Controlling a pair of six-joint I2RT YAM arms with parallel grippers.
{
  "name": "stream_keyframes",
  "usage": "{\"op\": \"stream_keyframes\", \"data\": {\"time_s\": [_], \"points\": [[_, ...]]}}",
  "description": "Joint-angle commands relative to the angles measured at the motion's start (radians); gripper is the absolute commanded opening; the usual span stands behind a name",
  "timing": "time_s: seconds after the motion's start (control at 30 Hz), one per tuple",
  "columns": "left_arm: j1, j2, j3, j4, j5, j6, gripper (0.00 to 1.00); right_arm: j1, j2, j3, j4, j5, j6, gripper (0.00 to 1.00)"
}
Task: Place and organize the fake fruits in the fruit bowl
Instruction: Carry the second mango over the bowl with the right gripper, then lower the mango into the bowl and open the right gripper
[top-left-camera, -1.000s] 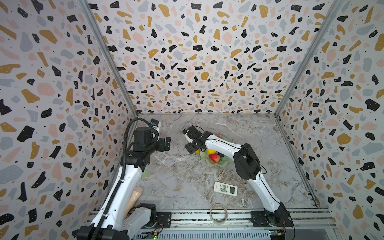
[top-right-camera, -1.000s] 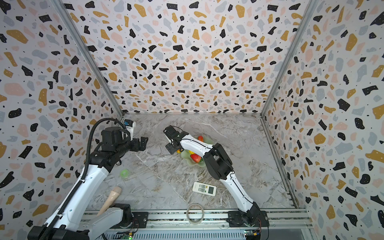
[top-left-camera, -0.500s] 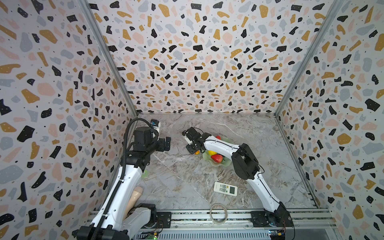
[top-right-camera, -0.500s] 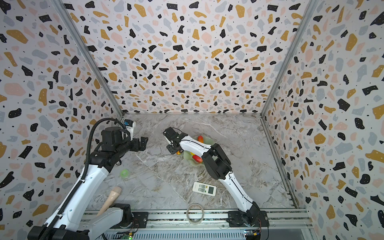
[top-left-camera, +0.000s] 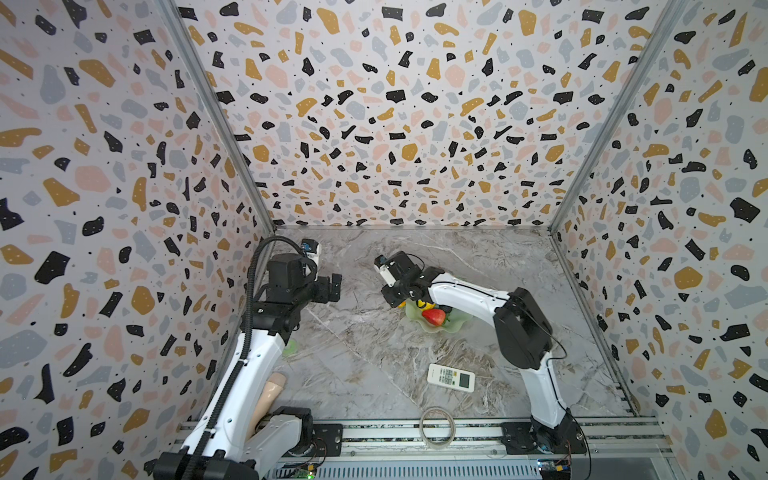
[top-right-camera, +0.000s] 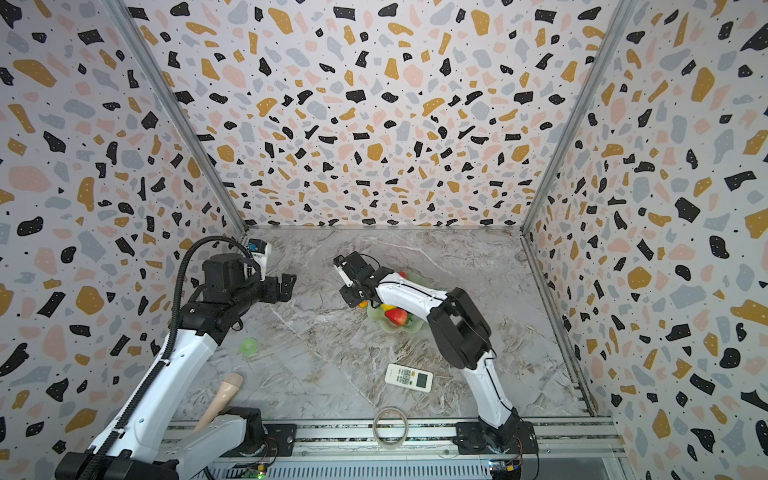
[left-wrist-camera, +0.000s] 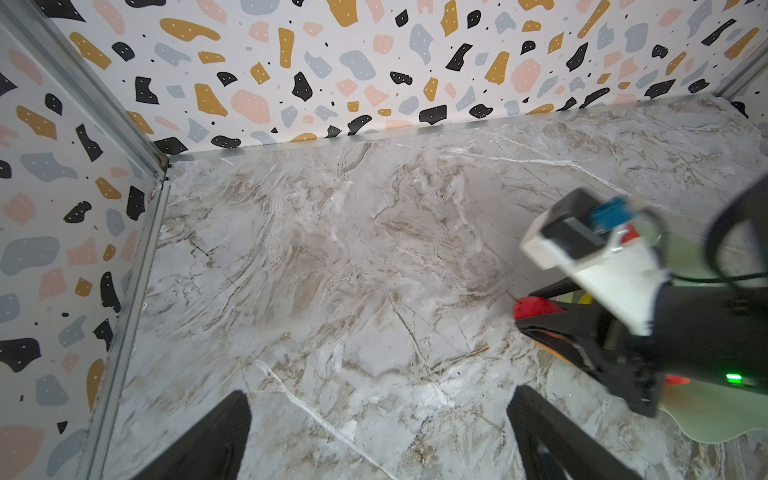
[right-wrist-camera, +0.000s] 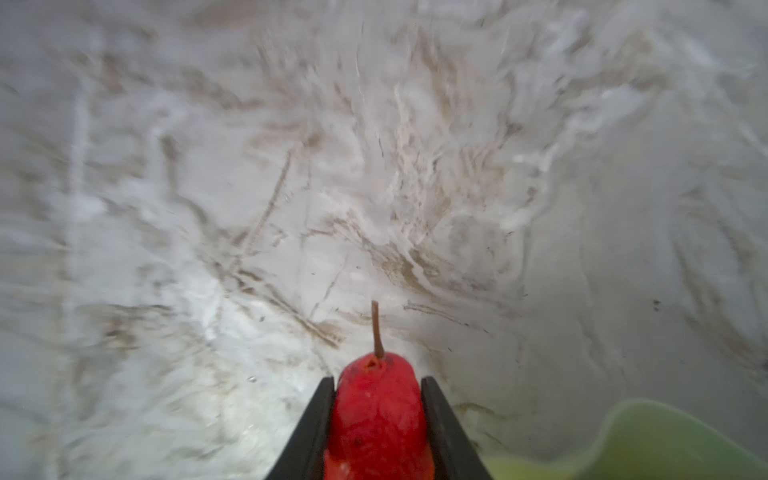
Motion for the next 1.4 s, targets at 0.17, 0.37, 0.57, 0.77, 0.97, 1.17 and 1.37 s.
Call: {"op": "stream_keyframes", "data": {"time_s": [0.17,0.37,0.57,0.77,0.97,1.17,1.37], "points": [[0.005,-0.017,-0.011,0.032,-0.001,0.008,1.0,-0.181,-0.43,-0.367,0.234,0.06,0.187,0.08],[0.005,-0.014,-0.011,0.033,0.006,0.007,1.0,-0.265,-0.533,-0.534,0.207,0.179,0.25,0.08],[0.005,-0.008,-0.011,0.036,0.017,0.003,1.0,-0.269,-0.506,-0.59,0.217,0.2,0.309,0.08],[0.005,-0.003,-0.012,0.037,0.009,0.003,1.0,-0.267,-0.487,-0.641,0.25,0.241,0.34,0.12],[0.005,0.004,-0.012,0.039,0.013,0.002,1.0,-0.264,-0.487,-0.693,0.289,0.259,0.353,0.2],[0.005,0.014,-0.011,0.041,0.015,-0.001,1.0,-0.258,-0.482,-0.708,0.313,0.254,0.354,0.35],[0.005,0.015,-0.023,0.048,0.021,-0.016,1.0,-0.259,-0.483,-0.715,0.327,0.248,0.345,0.49]]}}
